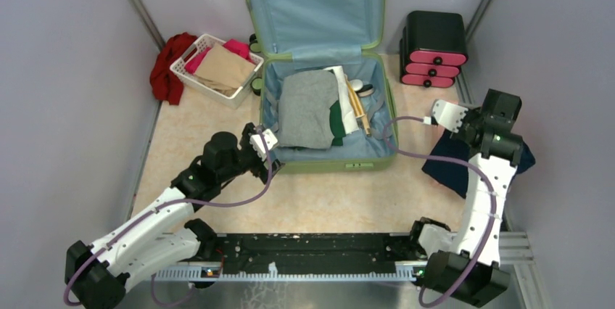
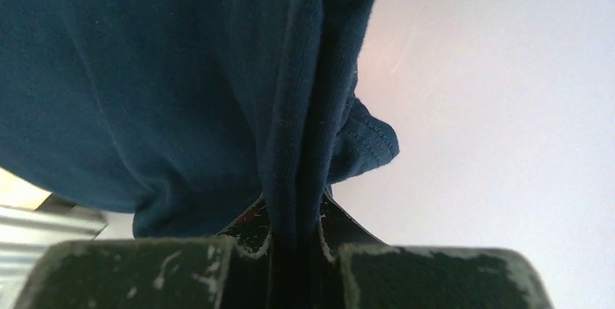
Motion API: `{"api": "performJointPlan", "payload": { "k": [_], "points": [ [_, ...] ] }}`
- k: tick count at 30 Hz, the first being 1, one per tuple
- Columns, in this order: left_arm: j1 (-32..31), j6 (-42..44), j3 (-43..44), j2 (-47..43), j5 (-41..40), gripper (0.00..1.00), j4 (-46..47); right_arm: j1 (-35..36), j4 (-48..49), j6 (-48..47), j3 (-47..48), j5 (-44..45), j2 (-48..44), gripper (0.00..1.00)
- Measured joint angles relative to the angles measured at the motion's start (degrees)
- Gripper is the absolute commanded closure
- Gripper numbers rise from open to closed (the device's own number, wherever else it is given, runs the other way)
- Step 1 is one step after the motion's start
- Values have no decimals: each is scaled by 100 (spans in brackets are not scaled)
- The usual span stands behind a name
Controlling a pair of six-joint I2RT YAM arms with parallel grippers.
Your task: Open, take out, and arrange the luggage
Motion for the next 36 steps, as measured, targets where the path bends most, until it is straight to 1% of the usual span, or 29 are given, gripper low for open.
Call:
{"api": "performJointPlan", "payload": {
  "k": [5, 11, 18, 21, 25, 27, 28, 30, 32, 34, 36],
  "points": [
    [0, 24, 0, 0, -2, 1, 0, -24, 968, -308, -260, -251, 577, 100],
    [0, 28, 0, 0, -2, 1, 0, -96, 2068, -407, -675, -527, 1412, 100],
    [0, 35, -2, 2, -4, 1, 0, -109, 3324, -310, -1174, -702, 2380, 100],
    [0, 42, -2, 2, -9, 1, 0, -109, 3805, -188, -1224, -697, 2782, 100],
    [0, 44, -2, 7, -11, 1, 0, -109, 4481, 0, -1226, -675, 3250, 97],
    [2, 46, -2, 17, -11, 1, 2, -109, 4771, 61, -1233, -636, 3423, 91],
    [2, 44, -2, 20, -11, 1, 0, -109, 4959, 96, -1257, -614, 3504, 82],
    [2, 44, -2, 24, -11, 1, 0, -109, 5254, 166, -1298, -570, 3668, 56],
    [2, 44, -2, 28, -11, 1, 2, -109, 5547, 273, -1349, -505, 3829, 38],
    [2, 44, -2, 33, -11, 1, 0, -107, 5834, 404, -1366, -409, 3982, 29],
    [2, 44, -2, 33, -11, 1, 0, -107, 6098, 695, -1362, -229, 4116, 24]
  ]
}}
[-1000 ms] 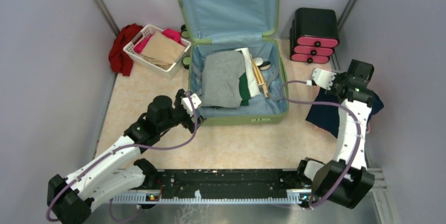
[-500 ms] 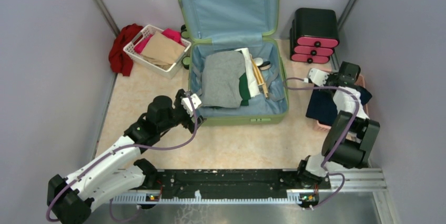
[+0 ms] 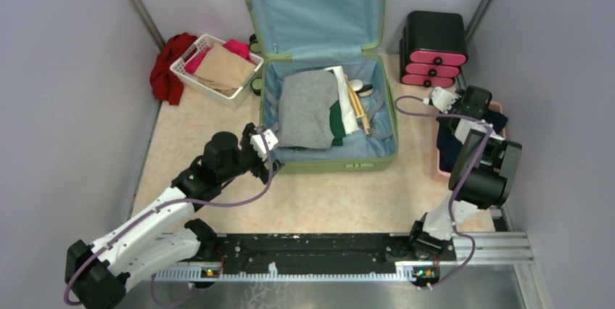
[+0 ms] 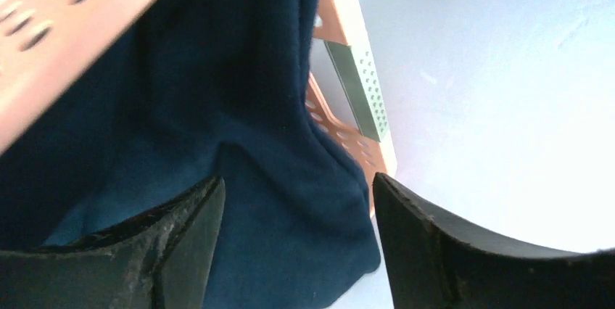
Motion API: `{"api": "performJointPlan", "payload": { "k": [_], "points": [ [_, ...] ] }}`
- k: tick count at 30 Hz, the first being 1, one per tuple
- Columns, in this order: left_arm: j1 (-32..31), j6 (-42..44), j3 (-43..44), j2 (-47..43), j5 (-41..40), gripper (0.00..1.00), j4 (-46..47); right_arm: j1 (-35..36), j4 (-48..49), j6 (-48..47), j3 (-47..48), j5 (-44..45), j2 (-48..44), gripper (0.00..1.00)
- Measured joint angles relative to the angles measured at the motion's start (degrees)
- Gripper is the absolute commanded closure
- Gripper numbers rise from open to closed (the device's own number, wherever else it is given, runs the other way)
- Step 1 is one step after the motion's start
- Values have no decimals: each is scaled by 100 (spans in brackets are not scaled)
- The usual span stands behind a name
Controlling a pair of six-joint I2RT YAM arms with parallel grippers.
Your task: Open, take out, and arrange the luggage
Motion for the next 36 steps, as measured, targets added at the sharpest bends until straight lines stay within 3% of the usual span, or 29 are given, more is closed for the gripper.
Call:
{"api": "performJointPlan", "payload": {
  "k": [6, 11, 16, 23, 27, 36],
  "points": [
    [26, -2, 0, 0, 4, 1, 2, -2, -31, 1252, 308, 295, -140, 3],
    [52, -4, 0, -28, 4, 1, 4, -9, -400, 2347, 420, -7, -1139, 1],
    [63, -20, 0, -177, 7, 1, 11, -35, -1121, 3414, 448, -822, -2118, 16],
    [63, -28, 0, -295, 59, 1, 26, -411, -1967, 4218, 173, -1486, -2050, 62],
    [70, -37, 0, -313, 116, 1, 24, -525, -2402, 4435, 164, -1705, -1486, 69],
    [122, -116, 0, -568, 210, 1, 46, -431, -3067, 4715, 210, -2251, -398, 70]
  ]
}}
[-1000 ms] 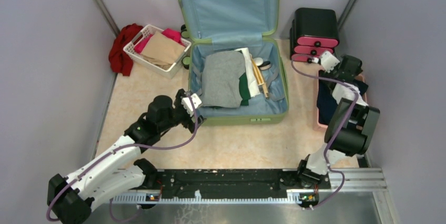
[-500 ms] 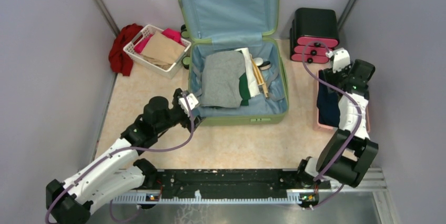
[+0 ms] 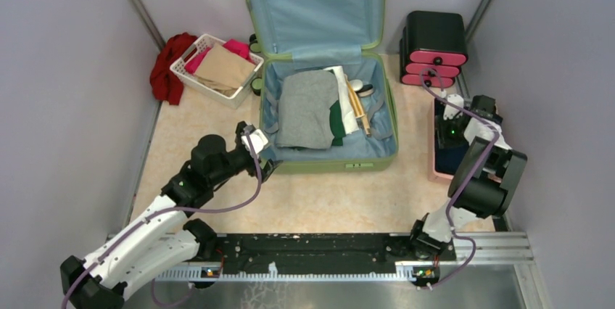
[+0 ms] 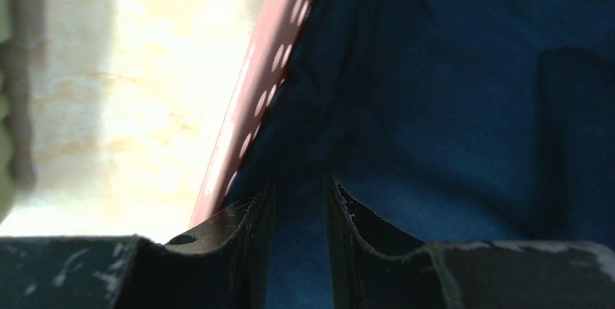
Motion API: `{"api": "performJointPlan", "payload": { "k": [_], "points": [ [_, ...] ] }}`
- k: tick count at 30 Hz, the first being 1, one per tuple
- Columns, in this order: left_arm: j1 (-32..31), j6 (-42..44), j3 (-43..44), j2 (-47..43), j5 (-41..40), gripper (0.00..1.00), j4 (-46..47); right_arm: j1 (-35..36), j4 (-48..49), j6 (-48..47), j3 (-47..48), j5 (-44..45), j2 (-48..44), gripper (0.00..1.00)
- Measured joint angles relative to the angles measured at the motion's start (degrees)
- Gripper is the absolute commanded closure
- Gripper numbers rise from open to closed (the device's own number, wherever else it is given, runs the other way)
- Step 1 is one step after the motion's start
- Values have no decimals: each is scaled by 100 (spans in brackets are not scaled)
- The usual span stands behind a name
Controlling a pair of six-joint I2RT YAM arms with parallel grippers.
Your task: Open, take out, and arrange the luggage
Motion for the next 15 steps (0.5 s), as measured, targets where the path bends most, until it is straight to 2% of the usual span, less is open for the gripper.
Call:
{"api": "performJointPlan", "payload": {
  "k": [11, 15],
  "points": [
    [81, -39, -2, -35, 155, 1, 33, 1014, -949, -256, 9, -822, -15, 67],
    [122, -164, -20, -35, 271, 1, 118, 1029, -1246, -282, 15, -669, -267, 54]
  ]
}}
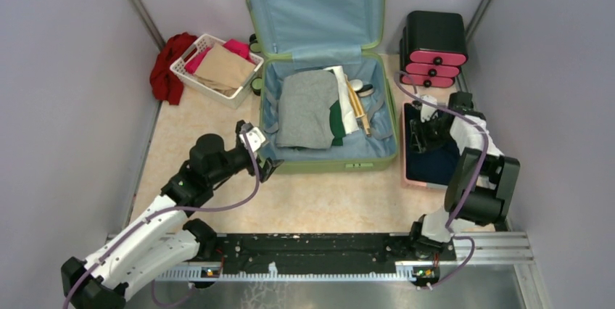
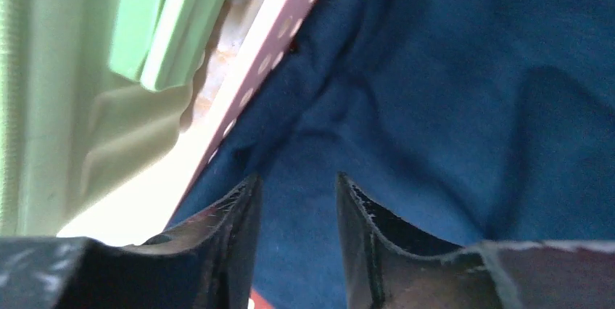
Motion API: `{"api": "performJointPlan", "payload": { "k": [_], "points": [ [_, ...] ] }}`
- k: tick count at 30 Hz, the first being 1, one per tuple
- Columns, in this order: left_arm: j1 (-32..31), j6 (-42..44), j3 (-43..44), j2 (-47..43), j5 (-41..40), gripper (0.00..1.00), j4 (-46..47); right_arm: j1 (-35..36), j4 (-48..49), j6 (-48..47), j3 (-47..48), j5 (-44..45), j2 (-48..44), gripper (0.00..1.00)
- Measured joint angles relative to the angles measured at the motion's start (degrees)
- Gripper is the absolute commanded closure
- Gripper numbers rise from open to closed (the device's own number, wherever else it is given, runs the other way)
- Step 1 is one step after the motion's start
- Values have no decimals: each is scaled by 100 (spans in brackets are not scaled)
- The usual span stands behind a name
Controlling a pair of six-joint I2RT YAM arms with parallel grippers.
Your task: Open, take out, and arrange the luggage
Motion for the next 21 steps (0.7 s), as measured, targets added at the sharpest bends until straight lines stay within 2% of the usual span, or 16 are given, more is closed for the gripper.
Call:
{"api": "performJointPlan", "payload": {
  "k": [6, 10, 14, 19, 21],
  "points": [
    [131, -896, 94, 177, -2, 1, 264, 0, -140, 0, 461, 511, -1130, 30],
    [162, -1766, 651, 881, 72, 1, 435, 0, -52, 61, 955, 295, -1735, 19],
    [177, -2767, 1095, 1731, 66, 6, 1008, 0, 409, 459, 890, -1071, -2131, 12],
    [177, -3958, 1764, 3003, -442, 31, 1283, 52, 2232, 1895, -208, -2973, -2424, 12],
    [175, -4339, 2302, 3589, -774, 33, 1084, 81, 2717, 2365, -570, -3484, -2396, 12]
  ]
}}
